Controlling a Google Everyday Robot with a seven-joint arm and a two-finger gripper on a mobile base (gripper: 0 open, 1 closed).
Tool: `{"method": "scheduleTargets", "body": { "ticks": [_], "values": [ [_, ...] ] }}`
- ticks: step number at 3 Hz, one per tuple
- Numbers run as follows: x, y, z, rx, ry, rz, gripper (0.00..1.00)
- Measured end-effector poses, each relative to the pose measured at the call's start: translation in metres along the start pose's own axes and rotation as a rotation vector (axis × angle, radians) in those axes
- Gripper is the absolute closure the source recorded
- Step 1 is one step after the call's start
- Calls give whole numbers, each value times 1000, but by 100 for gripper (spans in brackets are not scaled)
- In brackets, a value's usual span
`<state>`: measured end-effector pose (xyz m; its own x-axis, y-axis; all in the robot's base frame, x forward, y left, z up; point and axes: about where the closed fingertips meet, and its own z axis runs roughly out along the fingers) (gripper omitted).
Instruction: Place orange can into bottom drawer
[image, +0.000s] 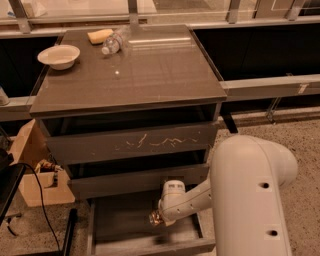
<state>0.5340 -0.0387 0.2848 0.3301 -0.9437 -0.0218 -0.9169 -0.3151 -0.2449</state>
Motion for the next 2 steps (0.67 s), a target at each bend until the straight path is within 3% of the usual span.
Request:
{"method": "scheduleTargets", "body": {
  "ticks": [2],
  "values": [
    [29, 4, 63, -100, 21, 109, 100]
  ]
}}
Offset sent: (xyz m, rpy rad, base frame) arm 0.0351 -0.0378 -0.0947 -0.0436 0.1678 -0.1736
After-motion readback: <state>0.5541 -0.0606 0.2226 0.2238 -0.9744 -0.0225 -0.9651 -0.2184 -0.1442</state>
